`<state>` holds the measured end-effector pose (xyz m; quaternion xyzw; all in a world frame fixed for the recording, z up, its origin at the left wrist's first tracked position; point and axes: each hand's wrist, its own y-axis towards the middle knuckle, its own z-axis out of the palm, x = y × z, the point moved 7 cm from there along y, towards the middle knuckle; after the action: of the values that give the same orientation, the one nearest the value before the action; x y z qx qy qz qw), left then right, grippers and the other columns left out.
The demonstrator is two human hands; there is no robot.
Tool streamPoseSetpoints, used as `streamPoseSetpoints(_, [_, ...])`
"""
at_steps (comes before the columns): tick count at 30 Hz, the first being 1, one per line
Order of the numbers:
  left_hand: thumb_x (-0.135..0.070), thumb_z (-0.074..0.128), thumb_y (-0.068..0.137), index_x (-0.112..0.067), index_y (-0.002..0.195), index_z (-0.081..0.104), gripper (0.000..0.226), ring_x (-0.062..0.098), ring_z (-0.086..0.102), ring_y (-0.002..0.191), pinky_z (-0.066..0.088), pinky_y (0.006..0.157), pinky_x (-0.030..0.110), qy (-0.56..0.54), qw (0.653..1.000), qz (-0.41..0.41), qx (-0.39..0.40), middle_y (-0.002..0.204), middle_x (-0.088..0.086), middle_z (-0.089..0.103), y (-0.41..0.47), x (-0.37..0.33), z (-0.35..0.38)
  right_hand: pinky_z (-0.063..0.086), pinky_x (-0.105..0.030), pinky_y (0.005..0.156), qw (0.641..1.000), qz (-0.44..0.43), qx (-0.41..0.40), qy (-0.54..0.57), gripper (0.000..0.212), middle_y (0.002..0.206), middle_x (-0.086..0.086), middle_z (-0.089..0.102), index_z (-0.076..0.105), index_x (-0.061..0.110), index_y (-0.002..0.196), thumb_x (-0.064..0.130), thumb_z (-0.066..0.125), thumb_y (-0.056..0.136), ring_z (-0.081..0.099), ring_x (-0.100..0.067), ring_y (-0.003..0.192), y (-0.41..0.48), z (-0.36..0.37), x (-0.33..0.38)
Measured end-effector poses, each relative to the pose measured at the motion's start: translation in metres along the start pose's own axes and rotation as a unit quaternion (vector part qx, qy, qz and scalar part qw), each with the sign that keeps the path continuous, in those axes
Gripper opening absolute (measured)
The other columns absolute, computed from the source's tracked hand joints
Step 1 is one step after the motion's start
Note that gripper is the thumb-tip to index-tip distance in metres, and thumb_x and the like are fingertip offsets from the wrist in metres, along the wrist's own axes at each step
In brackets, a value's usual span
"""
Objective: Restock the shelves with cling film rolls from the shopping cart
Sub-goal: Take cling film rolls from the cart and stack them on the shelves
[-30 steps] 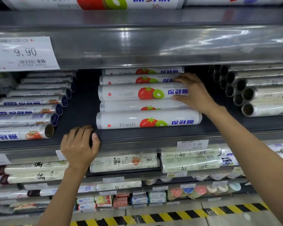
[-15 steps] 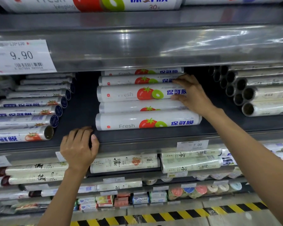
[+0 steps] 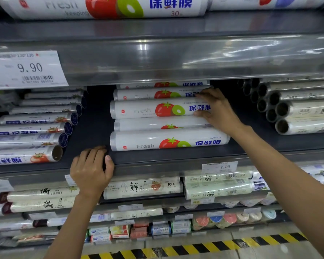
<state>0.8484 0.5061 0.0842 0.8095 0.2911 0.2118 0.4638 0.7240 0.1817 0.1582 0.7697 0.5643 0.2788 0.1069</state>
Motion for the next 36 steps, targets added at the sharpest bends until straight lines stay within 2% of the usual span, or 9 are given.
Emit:
streamPoseSetpoints(8, [-0.024, 0.037, 0.095, -0.003, 0.078, 0.067, 0.041, 0.031, 0.061, 0.068, 0.037, 0.057, 0.035, -0.028, 0.998, -0.030, 0.050, 0.084, 0.011, 0.071, 0.003, 0.002, -0.001, 0.028, -0.018, 0.098, 0.999, 0.020, -0.044, 0.009, 0.058, 0.125, -0.015, 0.056, 0.055, 0.003, 0.128, 0.021, 0.077, 0.076, 0.047, -0.030, 0.115, -0.013, -0.023, 0.004])
streamPoseSetpoints(12, [-0.018, 0.043, 0.093, 0.001, 0.085, 0.066, 0.031, 0.031, 0.062, 0.082, 0.042, 0.070, 0.036, -0.130, 0.984, -0.087, 0.083, 0.093, 0.015, 0.069, 0.014, -0.002, -0.027, 0.028, -0.007, 0.092, 0.993, 0.053, -0.095, 0.049, 0.039, 0.116, -0.012, 0.059, 0.061, 0.003, 0.118, 0.025, 0.064, 0.086, 0.050, -0.023, 0.109, -0.067, -0.054, 0.017])
streamPoseSetpoints(15, [-0.013, 0.044, 0.093, 0.002, 0.090, 0.066, 0.027, 0.023, 0.058, 0.087, 0.039, 0.079, 0.027, -0.229, 0.961, -0.120, 0.096, 0.094, 0.014, 0.068, 0.017, -0.029, -0.058, 0.028, -0.006, 0.095, 0.984, 0.127, -0.085, 0.090, 0.037, 0.116, -0.008, 0.060, 0.063, 0.007, 0.117, 0.029, 0.053, 0.090, 0.047, -0.011, 0.111, -0.134, -0.064, 0.028])
streamPoseSetpoints(17, [-0.021, 0.042, 0.093, -0.003, 0.095, 0.067, 0.031, 0.010, 0.055, 0.090, 0.038, 0.082, 0.020, -0.338, 0.910, -0.159, 0.181, 0.096, 0.007, 0.067, 0.013, -0.058, -0.066, 0.032, -0.008, 0.094, 0.969, 0.201, -0.069, 0.123, 0.037, 0.116, -0.002, 0.060, 0.063, 0.010, 0.118, 0.032, 0.051, 0.091, 0.049, -0.008, 0.111, -0.186, -0.065, 0.037])
streamPoseSetpoints(20, [-0.037, 0.042, 0.094, -0.020, 0.103, 0.065, 0.030, -0.010, 0.054, 0.090, 0.038, 0.077, 0.006, -0.457, 0.798, -0.197, 0.339, 0.101, -0.010, 0.065, -0.006, -0.104, -0.067, 0.038, -0.002, 0.081, 0.926, 0.329, -0.056, 0.174, 0.039, 0.116, 0.006, 0.060, 0.063, 0.014, 0.118, 0.039, 0.049, 0.091, 0.053, -0.003, 0.106, -0.271, -0.062, 0.051])
streamPoseSetpoints(25, [-0.037, 0.043, 0.096, -0.022, 0.112, 0.064, 0.031, -0.020, 0.053, 0.095, 0.038, 0.075, 0.000, -0.533, 0.656, -0.188, 0.501, 0.109, -0.018, 0.064, -0.055, -0.177, -0.081, 0.038, -0.002, 0.081, 0.839, 0.499, -0.133, 0.173, 0.026, 0.111, 0.013, 0.065, 0.065, 0.023, 0.112, 0.036, 0.052, 0.094, 0.054, 0.013, 0.100, -0.405, -0.081, 0.087])
streamPoseSetpoints(29, [-0.044, 0.040, 0.091, -0.021, 0.117, 0.062, 0.040, -0.003, 0.056, 0.103, 0.039, 0.078, 0.003, -0.543, 0.592, -0.097, 0.587, 0.113, -0.011, 0.063, -0.098, -0.237, -0.104, 0.046, -0.017, 0.085, 0.769, 0.588, -0.194, 0.159, 0.024, 0.108, 0.028, 0.063, 0.066, 0.031, 0.108, 0.043, 0.051, 0.093, 0.059, 0.005, 0.101, -0.496, -0.106, 0.114])
streamPoseSetpoints(33, [-0.022, 0.048, 0.096, -0.016, 0.116, 0.063, 0.026, 0.004, 0.057, 0.099, 0.037, 0.074, -0.003, -0.531, 0.572, 0.037, 0.624, 0.111, -0.008, 0.063, -0.120, -0.304, -0.124, 0.046, -0.017, 0.086, 0.699, 0.649, -0.268, 0.136, 0.029, 0.108, 0.026, 0.066, 0.066, 0.033, 0.107, 0.051, 0.051, 0.090, 0.060, 0.002, 0.104, -0.571, -0.137, 0.132])
streamPoseSetpoints(36, [-0.025, 0.049, 0.097, -0.017, 0.113, 0.065, 0.024, 0.006, 0.058, 0.098, 0.038, 0.078, 0.006, -0.540, 0.563, 0.130, 0.612, 0.107, -0.009, 0.064, -0.123, -0.362, -0.140, 0.045, -0.013, 0.082, 0.655, 0.680, -0.305, 0.123, 0.018, 0.106, 0.025, 0.066, 0.066, 0.031, 0.108, 0.034, 0.055, 0.094, 0.059, 0.004, 0.102, -0.617, -0.157, 0.134])
